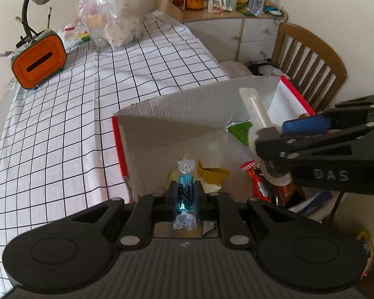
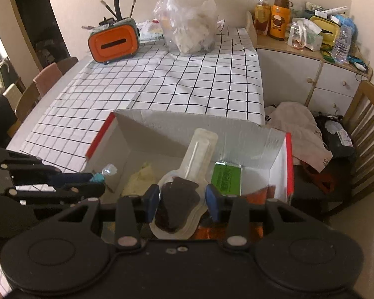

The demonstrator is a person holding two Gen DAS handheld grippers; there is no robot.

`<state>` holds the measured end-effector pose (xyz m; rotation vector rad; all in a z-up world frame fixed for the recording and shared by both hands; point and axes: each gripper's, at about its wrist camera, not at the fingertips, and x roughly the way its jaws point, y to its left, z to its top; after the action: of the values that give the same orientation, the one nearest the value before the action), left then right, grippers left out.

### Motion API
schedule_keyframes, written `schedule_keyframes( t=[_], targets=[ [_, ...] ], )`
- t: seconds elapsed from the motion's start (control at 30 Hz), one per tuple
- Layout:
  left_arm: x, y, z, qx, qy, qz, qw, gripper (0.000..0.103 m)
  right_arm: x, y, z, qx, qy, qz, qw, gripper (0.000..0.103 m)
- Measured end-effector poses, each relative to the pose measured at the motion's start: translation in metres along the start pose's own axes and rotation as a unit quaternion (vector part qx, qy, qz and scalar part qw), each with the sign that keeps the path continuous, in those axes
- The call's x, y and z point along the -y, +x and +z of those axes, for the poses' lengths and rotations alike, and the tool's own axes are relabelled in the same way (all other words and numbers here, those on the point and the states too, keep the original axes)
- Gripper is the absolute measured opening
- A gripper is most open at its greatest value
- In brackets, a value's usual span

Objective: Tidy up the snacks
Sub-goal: 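Open both tools to drop the pouch and candy into the box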

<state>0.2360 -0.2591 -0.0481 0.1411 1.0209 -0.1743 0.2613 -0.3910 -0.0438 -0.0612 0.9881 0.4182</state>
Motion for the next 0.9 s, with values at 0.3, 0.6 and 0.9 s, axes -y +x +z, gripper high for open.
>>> schedule_keyframes(
  t=[0.3, 0.6, 0.9],
  targets=[
    [0.015, 0.032, 0.007, -0.034, 0.012, 0.027, 0.999, 0.012, 0.01, 0.041, 0.014, -0.044, -0.011, 0.002, 0.999, 0.021],
    [0.016, 0.049, 0.009, -0.064, 0.013, 0.036, 0.9972, 0.012, 0.017, 0.053, 0.013, -0.064, -0.003, 0.019, 0.998, 0.021],
    [0.009, 0.042, 0.009, -0.06, -0.007, 0.022, 0.9979, 0.013, 0.026, 0.028, 0.007, -0.039, 0.016, 0.041, 0.998, 0.033]
  ],
)
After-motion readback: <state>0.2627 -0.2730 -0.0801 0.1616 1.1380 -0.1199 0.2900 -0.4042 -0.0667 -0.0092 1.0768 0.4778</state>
